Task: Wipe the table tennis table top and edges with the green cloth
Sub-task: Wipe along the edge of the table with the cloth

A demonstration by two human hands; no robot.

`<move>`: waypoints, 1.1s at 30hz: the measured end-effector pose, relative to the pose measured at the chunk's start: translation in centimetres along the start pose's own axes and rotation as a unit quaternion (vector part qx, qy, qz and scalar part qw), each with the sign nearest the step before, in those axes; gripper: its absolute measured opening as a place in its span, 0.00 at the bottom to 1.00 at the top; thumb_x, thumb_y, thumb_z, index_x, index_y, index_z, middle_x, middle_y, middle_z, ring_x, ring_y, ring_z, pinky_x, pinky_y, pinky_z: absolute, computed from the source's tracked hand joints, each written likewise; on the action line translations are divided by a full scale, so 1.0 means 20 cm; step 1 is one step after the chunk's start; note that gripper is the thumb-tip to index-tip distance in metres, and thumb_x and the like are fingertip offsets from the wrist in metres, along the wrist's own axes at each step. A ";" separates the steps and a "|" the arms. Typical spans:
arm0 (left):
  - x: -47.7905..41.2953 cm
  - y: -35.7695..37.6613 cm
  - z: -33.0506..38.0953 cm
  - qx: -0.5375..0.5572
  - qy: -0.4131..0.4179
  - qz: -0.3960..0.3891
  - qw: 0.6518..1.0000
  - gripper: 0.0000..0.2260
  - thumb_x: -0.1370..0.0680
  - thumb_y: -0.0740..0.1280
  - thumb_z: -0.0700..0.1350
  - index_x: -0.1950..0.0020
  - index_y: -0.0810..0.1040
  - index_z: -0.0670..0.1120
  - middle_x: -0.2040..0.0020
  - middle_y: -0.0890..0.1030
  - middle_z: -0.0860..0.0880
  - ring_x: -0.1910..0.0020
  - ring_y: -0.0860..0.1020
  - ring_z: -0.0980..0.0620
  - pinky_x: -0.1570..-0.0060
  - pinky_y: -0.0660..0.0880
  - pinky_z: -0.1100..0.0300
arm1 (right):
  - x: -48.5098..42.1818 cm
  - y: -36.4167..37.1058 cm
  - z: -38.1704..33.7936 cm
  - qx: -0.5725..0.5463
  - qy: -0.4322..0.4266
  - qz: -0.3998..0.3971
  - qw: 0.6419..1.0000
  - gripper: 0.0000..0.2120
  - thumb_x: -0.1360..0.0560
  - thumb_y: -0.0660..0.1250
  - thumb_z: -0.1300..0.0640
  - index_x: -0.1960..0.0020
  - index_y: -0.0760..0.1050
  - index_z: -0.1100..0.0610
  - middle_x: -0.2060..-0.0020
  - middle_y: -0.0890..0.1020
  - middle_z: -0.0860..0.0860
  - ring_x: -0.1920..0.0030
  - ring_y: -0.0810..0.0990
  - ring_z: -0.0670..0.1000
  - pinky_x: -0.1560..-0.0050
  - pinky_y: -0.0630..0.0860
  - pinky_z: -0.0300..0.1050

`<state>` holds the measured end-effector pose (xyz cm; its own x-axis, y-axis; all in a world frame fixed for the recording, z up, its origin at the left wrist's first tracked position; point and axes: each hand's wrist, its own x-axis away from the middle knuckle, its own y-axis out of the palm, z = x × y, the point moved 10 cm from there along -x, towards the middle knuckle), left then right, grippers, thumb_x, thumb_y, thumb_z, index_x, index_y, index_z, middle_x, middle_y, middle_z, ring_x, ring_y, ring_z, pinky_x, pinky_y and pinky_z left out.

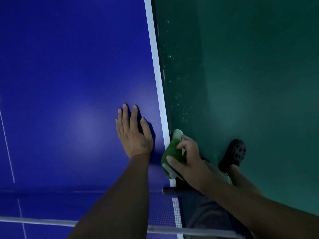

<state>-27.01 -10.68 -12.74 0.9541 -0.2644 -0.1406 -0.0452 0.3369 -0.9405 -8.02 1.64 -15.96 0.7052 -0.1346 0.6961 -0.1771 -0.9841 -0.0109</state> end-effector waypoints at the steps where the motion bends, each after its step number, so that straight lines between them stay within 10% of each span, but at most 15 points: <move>1: 0.00 0.00 0.00 -0.001 0.002 0.001 1.000 0.20 0.12 0.63 0.47 0.19 0.74 0.47 0.15 0.67 0.45 0.14 0.60 0.45 0.17 0.60 0.40 | -0.01 0.00 0.01 0.012 -0.001 -0.005 1.000 0.28 0.20 0.77 0.52 0.28 0.65 0.52 0.19 0.59 0.47 0.23 0.67 0.47 0.28 0.64 0.28; 5: 0.00 0.01 -0.01 -0.005 -0.008 -0.002 1.000 0.21 0.12 0.62 0.47 0.19 0.74 0.47 0.15 0.66 0.45 0.14 0.60 0.46 0.17 0.60 0.40 | -0.08 0.04 0.05 0.074 0.015 -0.007 0.997 0.55 0.25 0.78 0.38 0.12 0.45 0.48 0.13 0.53 0.43 0.15 0.55 0.45 0.20 0.53 0.41; 9: 0.00 0.01 -0.01 -0.009 -0.003 -0.002 1.000 0.20 0.12 0.62 0.45 0.19 0.74 0.47 0.15 0.66 0.45 0.14 0.60 0.45 0.18 0.61 0.39 | -0.11 0.09 0.10 0.104 0.010 0.033 0.994 0.52 0.21 0.71 0.34 0.11 0.44 0.49 0.14 0.59 0.44 0.17 0.59 0.44 0.24 0.50 0.36; 13: 0.00 0.01 0.00 -0.012 0.002 -0.002 1.000 0.20 0.12 0.61 0.43 0.19 0.74 0.46 0.15 0.66 0.44 0.14 0.61 0.44 0.19 0.62 0.38 | -0.13 0.16 0.15 -0.042 0.016 0.044 0.998 0.49 0.23 0.70 0.34 0.13 0.43 0.40 0.16 0.55 0.37 0.23 0.50 0.22 0.25 0.47 0.21; 17: 0.00 0.02 0.00 -0.010 0.000 -0.005 1.000 0.20 0.12 0.60 0.42 0.19 0.74 0.47 0.15 0.66 0.44 0.14 0.60 0.44 0.17 0.60 0.40 | -0.13 0.17 0.14 -0.069 0.016 0.077 0.995 0.44 0.26 0.64 0.23 0.21 0.41 0.29 0.19 0.49 0.25 0.20 0.49 0.26 0.25 0.47 0.22; 21: 0.00 0.01 0.01 -0.016 0.000 -0.007 1.000 0.21 0.13 0.61 0.40 0.19 0.74 0.46 0.15 0.66 0.44 0.14 0.61 0.43 0.18 0.61 0.40 | -0.18 0.14 0.05 -0.044 0.009 0.138 0.989 0.47 0.24 0.59 0.24 0.14 0.47 0.42 0.18 0.58 0.36 0.20 0.58 0.34 0.25 0.50 0.22; 25: -0.01 0.01 0.01 -0.013 -0.006 -0.006 1.000 0.21 0.13 0.61 0.40 0.20 0.75 0.46 0.16 0.67 0.43 0.14 0.62 0.42 0.17 0.60 0.39 | -0.32 0.05 -0.15 -0.034 -0.012 0.201 0.979 0.45 0.20 0.62 0.28 0.13 0.55 0.52 0.18 0.68 0.46 0.21 0.69 0.46 0.21 0.65 0.43; 33: 0.00 0.01 0.00 -0.008 0.003 -0.003 1.000 0.20 0.12 0.60 0.41 0.19 0.74 0.47 0.15 0.66 0.44 0.14 0.60 0.44 0.18 0.61 0.39 | -0.97 -0.28 -0.73 -0.032 -0.022 0.176 0.984 0.36 0.18 0.64 0.30 0.23 0.64 0.55 0.31 0.77 0.53 0.40 0.82 0.57 0.46 0.77 0.48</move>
<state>-26.96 -10.69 -13.01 0.9526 -0.2717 -0.1370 -0.0444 0.3210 -0.9460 -30.78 11.47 -18.99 0.6212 -0.4724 0.6253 -0.4578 -0.8663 -0.1997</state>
